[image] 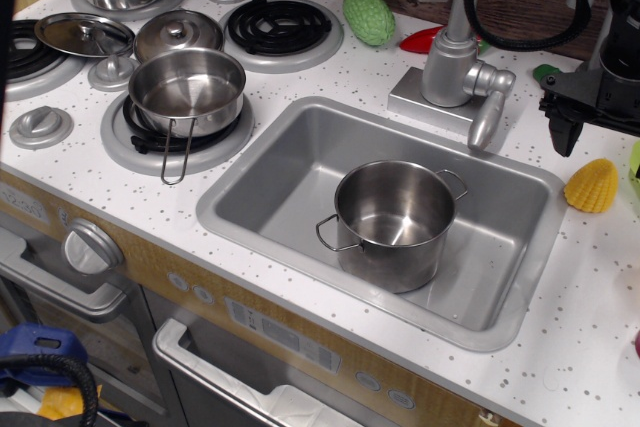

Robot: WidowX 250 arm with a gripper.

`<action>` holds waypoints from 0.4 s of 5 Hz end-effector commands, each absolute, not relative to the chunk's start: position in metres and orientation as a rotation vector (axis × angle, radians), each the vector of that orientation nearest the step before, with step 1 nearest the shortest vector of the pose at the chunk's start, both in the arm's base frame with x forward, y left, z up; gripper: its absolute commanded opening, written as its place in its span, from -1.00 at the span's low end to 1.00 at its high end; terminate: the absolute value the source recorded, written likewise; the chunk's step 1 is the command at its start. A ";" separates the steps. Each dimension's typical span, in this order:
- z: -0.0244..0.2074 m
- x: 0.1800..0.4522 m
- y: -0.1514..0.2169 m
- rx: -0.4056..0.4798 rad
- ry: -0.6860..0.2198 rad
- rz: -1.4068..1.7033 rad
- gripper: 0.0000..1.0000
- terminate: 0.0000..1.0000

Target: Put corn in pot which is in sink

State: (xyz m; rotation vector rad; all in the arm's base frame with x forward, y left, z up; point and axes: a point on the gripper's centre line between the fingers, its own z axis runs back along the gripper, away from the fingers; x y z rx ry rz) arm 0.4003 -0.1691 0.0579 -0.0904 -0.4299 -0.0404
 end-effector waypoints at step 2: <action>0.054 0.405 -0.167 -0.095 -0.445 -0.056 1.00 -1.00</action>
